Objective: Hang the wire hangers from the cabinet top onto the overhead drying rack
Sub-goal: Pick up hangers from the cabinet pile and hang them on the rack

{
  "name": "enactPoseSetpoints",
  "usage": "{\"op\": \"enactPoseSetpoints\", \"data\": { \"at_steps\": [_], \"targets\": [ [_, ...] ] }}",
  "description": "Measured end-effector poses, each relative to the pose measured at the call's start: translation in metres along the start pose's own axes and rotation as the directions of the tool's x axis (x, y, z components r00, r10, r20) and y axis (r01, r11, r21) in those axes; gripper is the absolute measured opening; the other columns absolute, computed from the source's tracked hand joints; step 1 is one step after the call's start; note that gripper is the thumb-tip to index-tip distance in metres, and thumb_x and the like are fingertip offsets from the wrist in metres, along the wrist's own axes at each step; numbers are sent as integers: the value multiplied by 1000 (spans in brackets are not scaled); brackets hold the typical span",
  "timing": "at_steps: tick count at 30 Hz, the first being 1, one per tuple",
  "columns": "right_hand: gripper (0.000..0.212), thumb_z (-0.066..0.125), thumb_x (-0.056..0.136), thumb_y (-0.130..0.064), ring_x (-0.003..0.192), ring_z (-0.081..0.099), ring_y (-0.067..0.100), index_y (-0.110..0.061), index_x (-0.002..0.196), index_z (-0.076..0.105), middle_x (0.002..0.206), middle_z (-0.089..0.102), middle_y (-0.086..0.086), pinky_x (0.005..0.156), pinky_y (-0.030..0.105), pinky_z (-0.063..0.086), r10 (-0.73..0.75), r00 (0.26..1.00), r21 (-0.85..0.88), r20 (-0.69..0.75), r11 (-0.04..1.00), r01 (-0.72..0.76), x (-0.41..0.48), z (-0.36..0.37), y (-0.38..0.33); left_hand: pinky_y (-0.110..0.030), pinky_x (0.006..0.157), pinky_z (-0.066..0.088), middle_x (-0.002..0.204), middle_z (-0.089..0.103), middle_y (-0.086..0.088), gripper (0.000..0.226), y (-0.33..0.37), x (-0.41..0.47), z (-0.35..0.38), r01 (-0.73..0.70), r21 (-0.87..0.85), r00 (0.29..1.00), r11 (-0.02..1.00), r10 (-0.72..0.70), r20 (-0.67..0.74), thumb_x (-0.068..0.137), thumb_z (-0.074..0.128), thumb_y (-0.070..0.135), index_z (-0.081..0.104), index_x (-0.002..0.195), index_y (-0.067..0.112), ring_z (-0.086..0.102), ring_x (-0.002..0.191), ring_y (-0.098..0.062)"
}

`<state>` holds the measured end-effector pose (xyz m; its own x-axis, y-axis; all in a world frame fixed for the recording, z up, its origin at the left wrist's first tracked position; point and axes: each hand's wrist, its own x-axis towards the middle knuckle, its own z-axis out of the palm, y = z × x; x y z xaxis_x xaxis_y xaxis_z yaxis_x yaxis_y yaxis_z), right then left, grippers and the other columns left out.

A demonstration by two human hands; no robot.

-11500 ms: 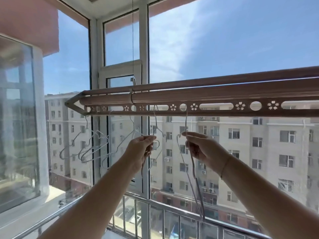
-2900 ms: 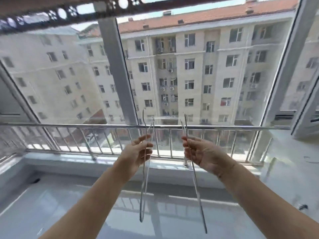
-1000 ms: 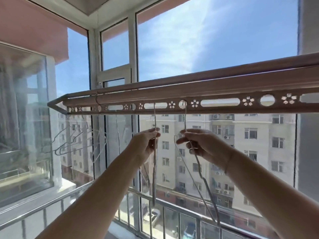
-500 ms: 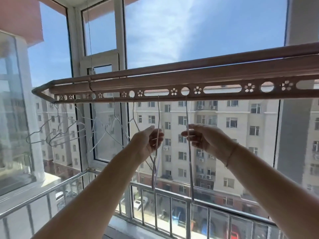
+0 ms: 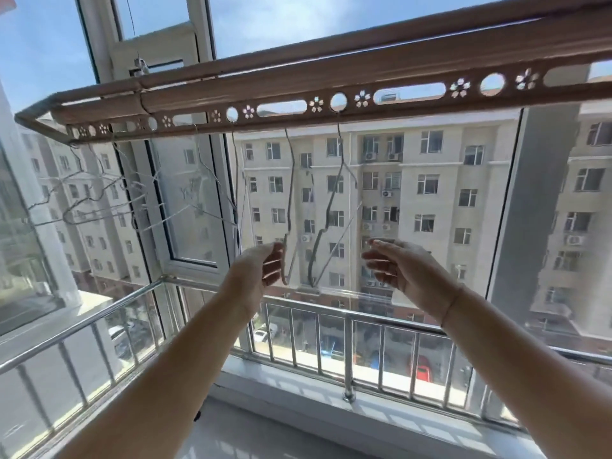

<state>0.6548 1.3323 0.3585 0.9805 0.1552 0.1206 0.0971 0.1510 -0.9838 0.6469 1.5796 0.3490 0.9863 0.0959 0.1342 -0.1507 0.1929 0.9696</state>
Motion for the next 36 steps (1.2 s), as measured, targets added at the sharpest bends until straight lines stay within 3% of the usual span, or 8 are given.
{"op": "enactPoseSetpoints", "data": {
  "at_steps": [4,10,15,19,24,28,32,36],
  "targets": [
    [23,52,92,-15,83,60,17,-7,113,57,92,64,7,72,27,49,30,999,7,-23,1000,-30,-28,-21,24,-31,73,43,89,58,-10,29,-31,-22,8,114,-52,993,992,-114,4,95,44,18,60,110,-1,54,81,-20],
    [29,56,90,-19,98,58,21,-10,117,55,103,62,8,93,38,45,51,993,-27,-102,998,-54,-89,-90,54,-33,78,44,91,64,-7,24,-83,-75,68,229,101,947,968,-246,209,97,43,20,63,106,8,58,87,-21],
    [28,59,88,-22,99,54,19,-17,115,54,102,58,4,78,29,43,66,968,-21,-244,997,-74,-174,-173,59,-32,81,46,103,67,-7,24,-119,-125,160,233,176,871,956,-286,400,96,46,15,62,114,10,61,94,-20],
    [37,60,87,-22,97,54,16,-14,122,51,102,57,2,82,30,42,62,919,-44,-390,995,-86,-264,-247,55,-34,91,47,113,66,-7,25,-145,-185,248,187,245,764,951,-298,572,95,48,15,60,117,14,61,105,-21],
    [26,60,88,-19,89,55,12,-18,112,52,95,58,-1,78,30,39,21,825,-90,-564,992,-87,-376,-329,47,-39,101,42,116,67,-7,29,-174,-264,351,161,259,625,952,-302,720,88,60,20,61,117,15,59,111,-24],
    [43,63,86,-21,92,53,13,-15,124,46,98,56,-2,76,28,39,-3,740,-99,-672,991,-86,-461,-384,37,-36,101,41,119,66,-4,39,-190,-319,425,160,276,500,948,-319,805,78,67,30,62,115,20,59,115,-21],
    [61,73,71,-30,92,46,18,-15,125,47,101,52,3,76,29,37,-9,635,-63,-772,996,-64,-532,-432,30,-37,102,41,119,67,-1,43,-199,-357,494,137,296,381,945,-326,865,72,67,30,62,114,22,59,115,-18],
    [44,65,84,-18,95,48,18,-17,124,47,108,51,5,75,27,40,-2,521,-30,-854,998,-47,-586,-485,30,-35,101,43,117,67,1,44,-214,-381,566,112,318,278,941,-337,899,70,68,29,63,113,23,60,113,-16]
  ]
}}
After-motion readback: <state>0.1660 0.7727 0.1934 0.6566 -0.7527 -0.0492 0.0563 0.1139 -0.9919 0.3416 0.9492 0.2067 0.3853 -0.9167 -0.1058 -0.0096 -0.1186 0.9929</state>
